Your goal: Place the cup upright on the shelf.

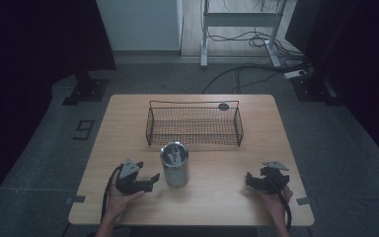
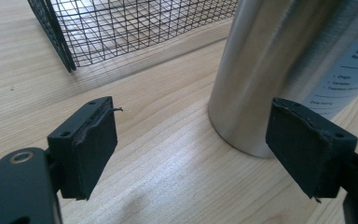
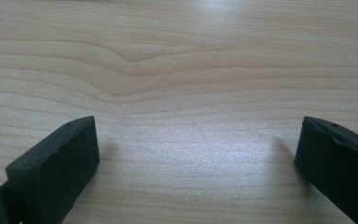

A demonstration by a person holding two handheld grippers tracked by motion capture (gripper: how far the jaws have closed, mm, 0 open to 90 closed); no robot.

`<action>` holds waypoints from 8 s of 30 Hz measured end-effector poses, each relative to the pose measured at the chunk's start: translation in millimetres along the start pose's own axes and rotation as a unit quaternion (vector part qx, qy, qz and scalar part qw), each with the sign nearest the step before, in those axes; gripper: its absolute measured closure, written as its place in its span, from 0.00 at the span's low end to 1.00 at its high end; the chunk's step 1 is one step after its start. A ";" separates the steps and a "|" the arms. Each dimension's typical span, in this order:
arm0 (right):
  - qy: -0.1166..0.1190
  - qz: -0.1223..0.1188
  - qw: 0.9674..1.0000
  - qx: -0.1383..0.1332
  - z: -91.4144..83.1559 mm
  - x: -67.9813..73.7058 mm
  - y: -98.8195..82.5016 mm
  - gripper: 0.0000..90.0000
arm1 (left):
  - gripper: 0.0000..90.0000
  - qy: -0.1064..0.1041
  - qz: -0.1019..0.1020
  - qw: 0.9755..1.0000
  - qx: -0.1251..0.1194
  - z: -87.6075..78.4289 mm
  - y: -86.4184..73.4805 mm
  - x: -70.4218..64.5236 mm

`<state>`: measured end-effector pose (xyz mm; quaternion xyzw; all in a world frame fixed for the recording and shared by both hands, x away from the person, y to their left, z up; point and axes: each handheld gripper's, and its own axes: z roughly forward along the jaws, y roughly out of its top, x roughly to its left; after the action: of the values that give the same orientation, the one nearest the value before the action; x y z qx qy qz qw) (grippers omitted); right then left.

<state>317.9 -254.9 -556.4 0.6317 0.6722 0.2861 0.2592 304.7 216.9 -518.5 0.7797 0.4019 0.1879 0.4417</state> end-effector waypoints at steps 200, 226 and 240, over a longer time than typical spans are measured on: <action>-0.023 0.021 1.000 -0.003 -9.0 -13.2 -9.5 0.00 | 0.04 -0.021 0.012 0.997 -0.076 14.8 173.8 -18.5; -0.030 0.026 0.999 -0.003 -7.3 -14.3 -7.7 0.00 | 0.04 -0.013 -0.003 0.997 -0.070 32.5 193.1 -0.8; -0.031 0.027 0.999 -0.003 -7.3 -14.5 -7.7 0.00 | 0.04 -0.020 -0.003 0.998 -0.066 51.8 202.5 5.8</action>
<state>308.4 -270.1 -556.9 0.6575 0.6456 0.2754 0.2739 435.2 135.6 -376.7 0.7515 0.3819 0.1967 0.5006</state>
